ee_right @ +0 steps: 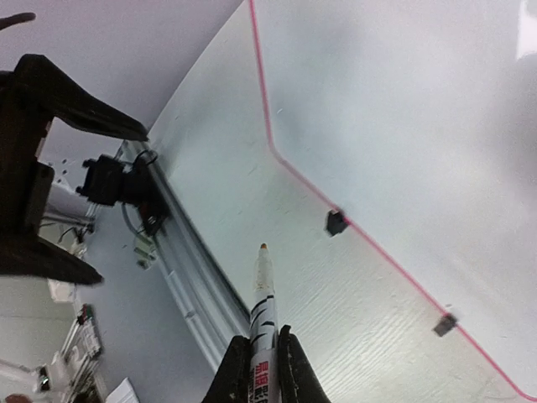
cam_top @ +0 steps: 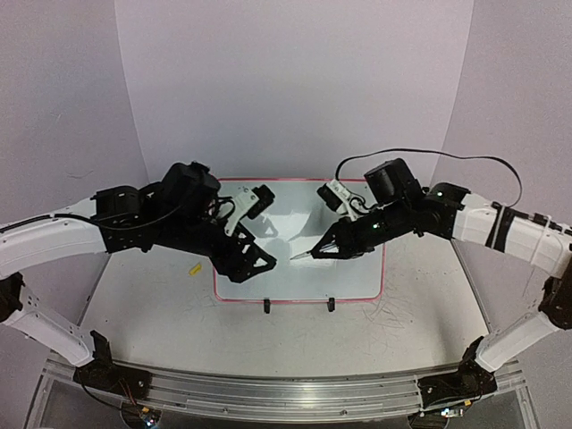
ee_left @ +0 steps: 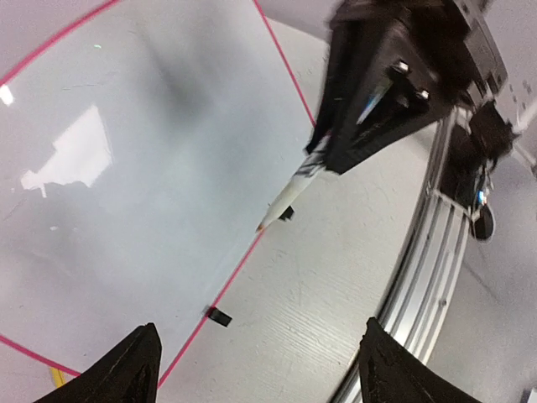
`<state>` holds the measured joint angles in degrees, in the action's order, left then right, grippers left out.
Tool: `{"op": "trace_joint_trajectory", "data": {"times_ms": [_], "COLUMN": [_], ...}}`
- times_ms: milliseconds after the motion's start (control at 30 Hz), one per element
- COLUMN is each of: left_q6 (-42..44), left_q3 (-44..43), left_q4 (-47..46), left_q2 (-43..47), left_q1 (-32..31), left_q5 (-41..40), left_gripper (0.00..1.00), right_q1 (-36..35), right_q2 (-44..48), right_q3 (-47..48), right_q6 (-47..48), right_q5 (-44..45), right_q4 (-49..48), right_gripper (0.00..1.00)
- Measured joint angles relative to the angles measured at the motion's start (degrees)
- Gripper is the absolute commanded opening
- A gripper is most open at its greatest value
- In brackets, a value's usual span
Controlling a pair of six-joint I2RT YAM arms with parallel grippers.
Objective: Write a sentence on the whiteboard
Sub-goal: Pass from the left arm to the right, then move the whiteboard to the center of the board.
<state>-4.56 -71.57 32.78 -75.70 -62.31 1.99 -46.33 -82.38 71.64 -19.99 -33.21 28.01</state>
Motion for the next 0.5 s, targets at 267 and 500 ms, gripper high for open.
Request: {"op": "trace_joint_trajectory", "data": {"times_ms": [267, 500], "left_q6": [-14.0, -23.7], "left_q3": [13.9, 16.2], "left_q4": [-11.7, -15.0], "left_q2": [14.4, 14.0], "left_q1": [11.0, 17.2], "left_q5": [-8.5, -11.7], "left_gripper": [0.88, 0.88], "right_q1": [0.1, 0.1], "right_q2": [20.1, 23.4], "right_q3": [-14.0, -15.3], "right_q6": [-0.1, 2.4], "right_q5": [23.4, 30.9], "right_q4": [-8.6, -12.5], "right_gripper": [0.00, 0.00]}}
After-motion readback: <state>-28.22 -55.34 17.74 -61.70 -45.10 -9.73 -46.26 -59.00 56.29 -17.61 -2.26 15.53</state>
